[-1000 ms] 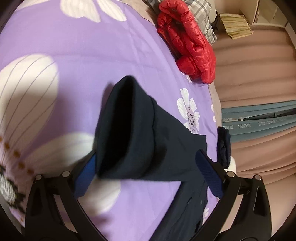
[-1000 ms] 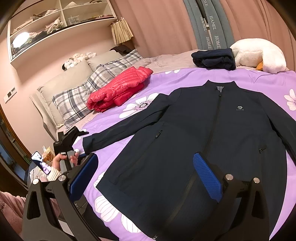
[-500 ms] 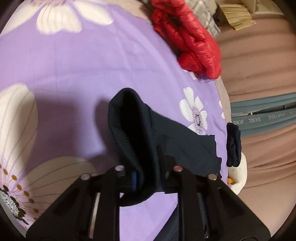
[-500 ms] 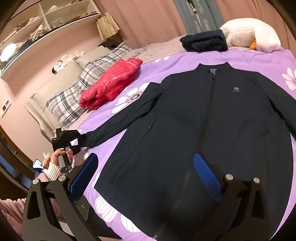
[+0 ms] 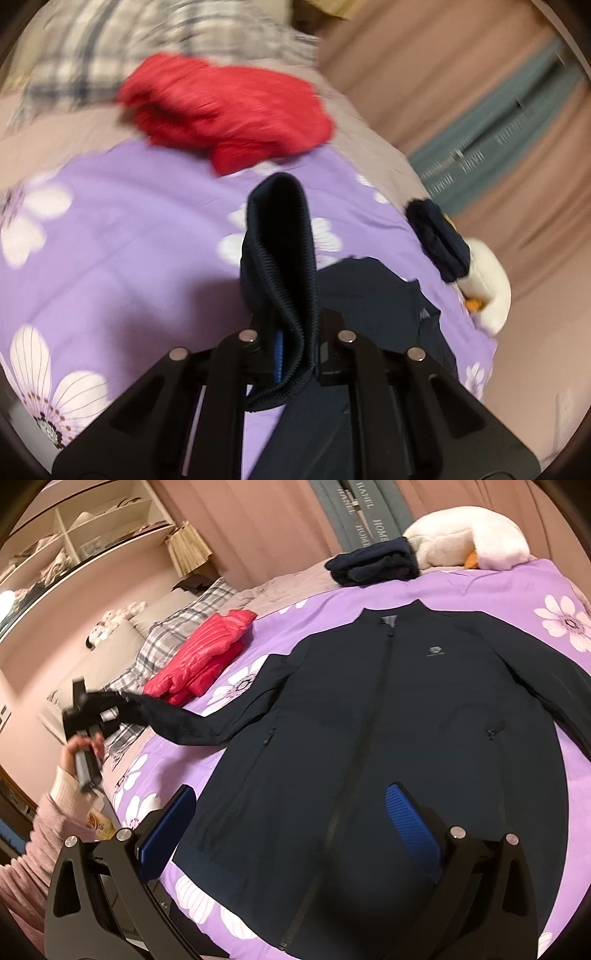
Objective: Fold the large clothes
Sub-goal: 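Fold the held sleeve across the jacket body with the left gripper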
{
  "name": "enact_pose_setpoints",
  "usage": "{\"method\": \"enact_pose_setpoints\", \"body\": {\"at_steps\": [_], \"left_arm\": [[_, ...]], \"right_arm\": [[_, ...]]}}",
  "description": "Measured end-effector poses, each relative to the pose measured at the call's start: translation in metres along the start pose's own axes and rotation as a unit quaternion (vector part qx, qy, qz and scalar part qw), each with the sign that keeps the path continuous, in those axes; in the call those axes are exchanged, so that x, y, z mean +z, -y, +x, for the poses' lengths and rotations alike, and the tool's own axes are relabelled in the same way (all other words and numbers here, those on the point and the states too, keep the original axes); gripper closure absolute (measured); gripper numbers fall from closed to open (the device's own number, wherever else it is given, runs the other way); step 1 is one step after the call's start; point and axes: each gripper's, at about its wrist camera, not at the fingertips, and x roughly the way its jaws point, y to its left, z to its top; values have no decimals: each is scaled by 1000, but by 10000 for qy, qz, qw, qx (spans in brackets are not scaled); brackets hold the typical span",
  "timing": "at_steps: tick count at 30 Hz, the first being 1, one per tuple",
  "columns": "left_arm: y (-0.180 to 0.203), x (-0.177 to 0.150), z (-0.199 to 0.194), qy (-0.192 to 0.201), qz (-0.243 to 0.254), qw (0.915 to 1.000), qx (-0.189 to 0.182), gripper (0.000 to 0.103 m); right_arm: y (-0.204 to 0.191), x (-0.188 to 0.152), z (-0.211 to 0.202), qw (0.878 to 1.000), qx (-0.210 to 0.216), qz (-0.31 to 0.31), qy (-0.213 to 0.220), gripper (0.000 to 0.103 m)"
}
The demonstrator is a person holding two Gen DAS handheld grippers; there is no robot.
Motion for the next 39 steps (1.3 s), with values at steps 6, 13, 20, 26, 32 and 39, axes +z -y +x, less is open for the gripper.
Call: {"method": "enact_pose_setpoints", "body": {"at_steps": [6, 13, 20, 26, 32, 39], "left_arm": [[135, -7, 21, -105, 1308, 9913, -135, 93], [314, -93, 84, -737, 3075, 9473, -518, 93], [384, -209, 175, -1764, 3757, 9082, -542, 84], [367, -242, 192, -2224, 3474, 9062, -926, 31], [286, -173, 158, -1875, 2688, 9367, -1233, 25], [118, -99, 172, -1752, 735, 9783, -827, 25]], "right_arm": [[29, 0, -12, 9994, -114, 281, 159, 1], [70, 0, -31, 9963, -421, 656, 369, 1], [104, -11, -47, 9913, -763, 1003, 385, 1], [111, -11, -43, 9905, -815, 1076, 263, 1], [116, 14, -22, 9928, -596, 1036, 122, 1], [142, 76, 47, 9914, -729, 1074, -147, 1]]}}
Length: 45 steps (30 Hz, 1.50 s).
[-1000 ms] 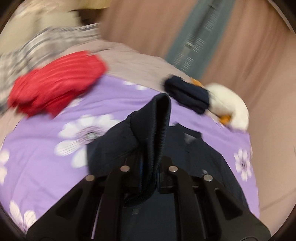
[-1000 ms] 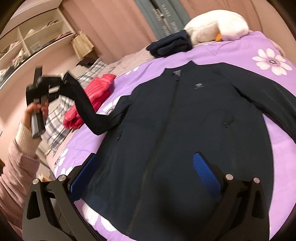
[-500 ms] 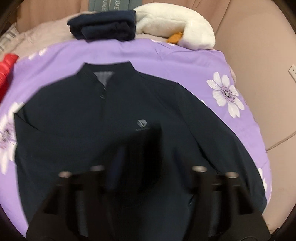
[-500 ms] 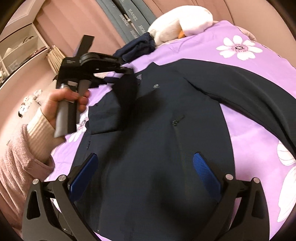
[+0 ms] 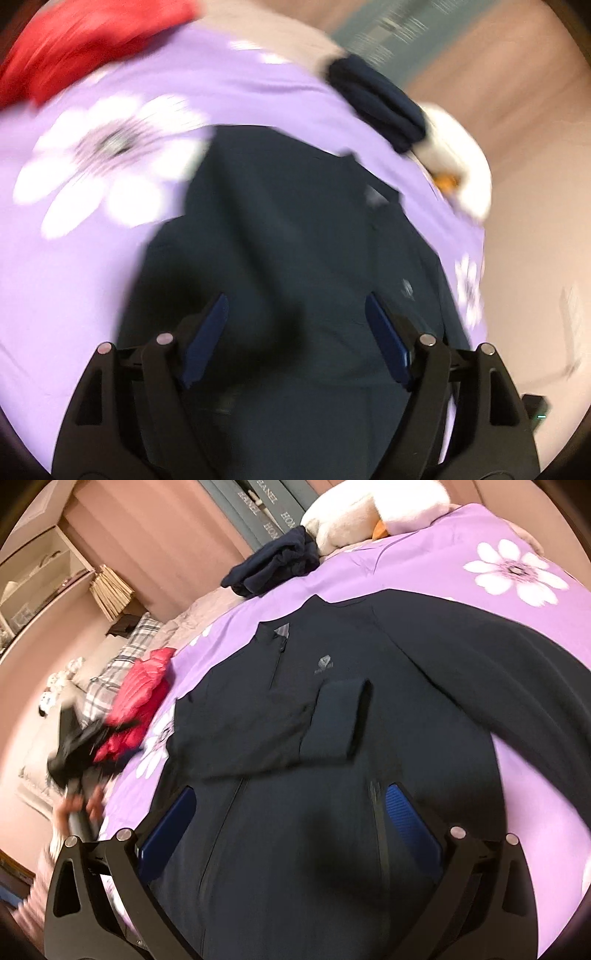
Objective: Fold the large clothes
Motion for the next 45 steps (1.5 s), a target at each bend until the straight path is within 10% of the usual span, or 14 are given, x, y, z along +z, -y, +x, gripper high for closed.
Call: {"method": "enact_pose_setpoints", "body": {"at_steps": [9, 15, 17, 22, 28, 31, 39, 45], "left_arm": [[-78, 15, 41, -88, -1524, 9845, -864, 27], [-76, 34, 81, 104, -1863, 9795, -754, 33], [-79, 39, 82, 419, -2058, 9746, -778, 35], [-83, 37, 84, 651, -2170, 9696, -928, 35], [-88, 38, 85, 467, -2083, 9741, -750, 37], [-88, 41, 75, 173, -1784, 9823, -544, 37], [-69, 56, 23, 407, -266, 9984, 278, 36], [-6, 61, 63, 91, 995, 9933, 587, 66]], "right_arm": [[20, 41, 91, 9935, -909, 351, -587, 14], [10, 60, 109, 9931, -974, 14, -659, 90], [0, 83, 98, 9957, -851, -11, -355, 96], [-5, 119, 47, 9934, -931, 45, 669, 97], [44, 84, 98, 9856, -1617, 2, -502, 94], [50, 85, 83, 9892, -1430, 210, -252, 79], [-3, 90, 50, 9862, -1317, -951, 322, 63], [-51, 82, 109, 9764, -1184, -1807, -63, 63]]}}
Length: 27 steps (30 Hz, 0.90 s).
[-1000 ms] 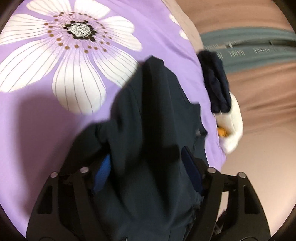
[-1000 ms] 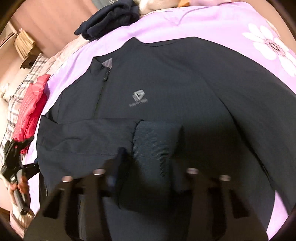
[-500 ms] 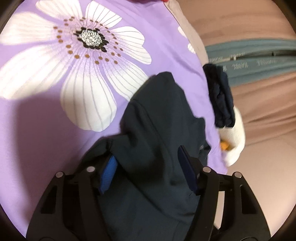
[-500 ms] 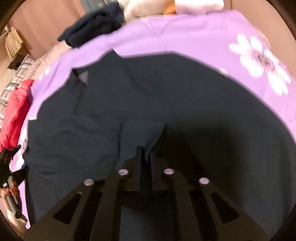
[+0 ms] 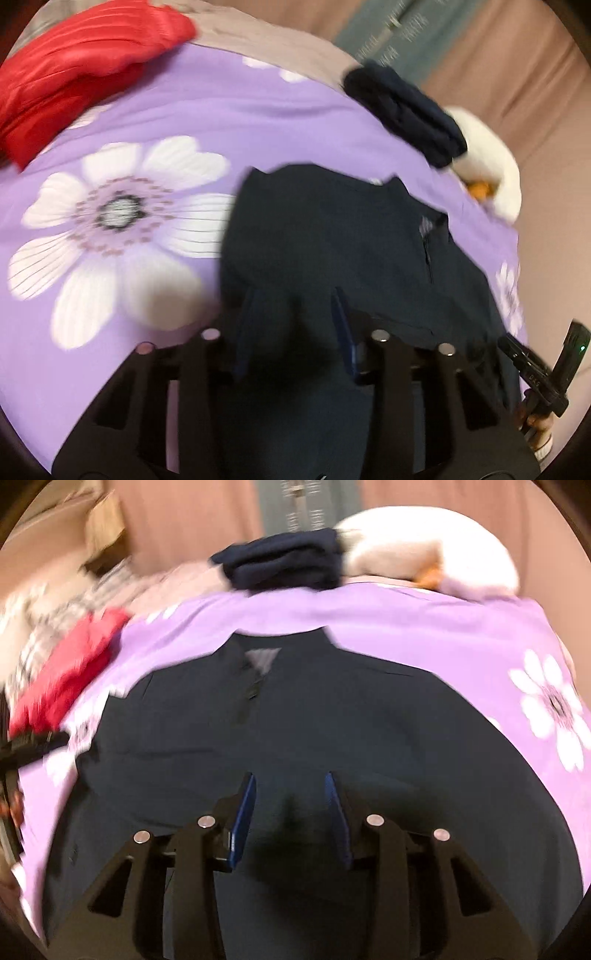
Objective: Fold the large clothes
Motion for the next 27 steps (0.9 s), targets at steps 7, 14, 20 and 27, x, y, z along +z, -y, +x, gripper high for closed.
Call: {"method": "enact_pose_setpoints", "body": {"at_steps": [7, 14, 20, 27], "left_arm": [[-19, -31, 34, -405, 403, 9979, 297, 71], [-30, -37, 11, -344, 458, 9981, 208, 70], [34, -33, -4, 16, 1140, 9935, 13, 44], [75, -50, 57, -637, 1535, 9850, 464, 43]], "right_arm": [[18, -30, 32, 9982, -229, -106, -541, 73], [52, -29, 7, 9970, -505, 432, -391, 72], [2, -6, 2, 9998, 217, 6, -8, 54], [-49, -3, 74, 9958, 244, -413, -778, 54]]}}
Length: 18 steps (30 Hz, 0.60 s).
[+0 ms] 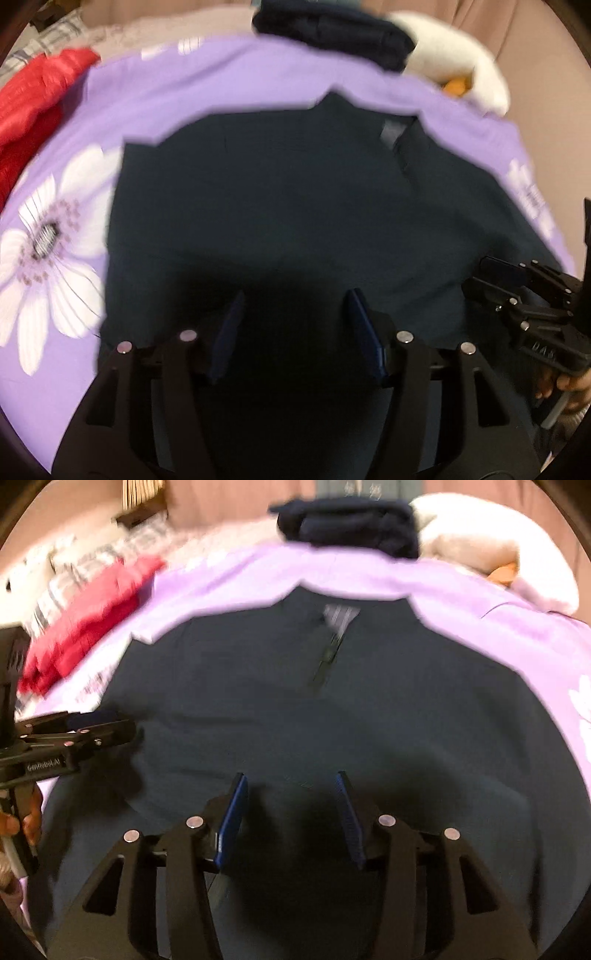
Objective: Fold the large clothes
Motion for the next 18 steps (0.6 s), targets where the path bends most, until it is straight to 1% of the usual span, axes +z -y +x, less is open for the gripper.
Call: {"method": "enact_pose_setpoints", "body": {"at_steps": [1, 2, 3, 5, 7, 9, 10, 12, 13, 15, 18], "left_arm": [[0, -3, 7, -43, 56, 9999, 100, 43], [2, -4, 8, 4, 123, 9998, 147, 43], [4, -4, 7, 32, 176, 9997, 178, 42], [1, -2, 1, 19, 54, 9999, 91, 42], [-4, -4, -11, 124, -69, 9999, 6, 42], [-10, -12, -24, 292, -16, 9995, 74, 36], [-13, -18, -24, 251, 36, 9995, 175, 35], [-17, -25, -16, 11, 96, 9992, 376, 35], [-21, -29, -15, -29, 118, 9991, 399, 34], [-25, -32, -21, 27, 78, 9988, 475, 34], [-33, -41, -42, 87, -280, 9986, 448, 35]], "right_arm": [[1, -1, 4, 10000, -12, -38, 3, 53], [1, -2, 4, 9999, 6, -125, 77, 52], [2, -1, 2, 9999, 21, -141, 58, 52], [8, -1, -10, 10000, -15, -8, 45, 52], [12, -5, -28, 9995, 92, -24, 287, 52], [17, -13, -39, 9990, 4, -117, 432, 51], [20, -19, -40, 9991, -57, -142, 399, 50], [32, -31, -31, 9995, -233, -120, 155, 50], [38, -37, -28, 9996, -248, -118, 109, 50], [47, -42, -36, 9995, -97, -93, 298, 50], [66, -47, -59, 9963, 303, 633, 490, 50]]}}
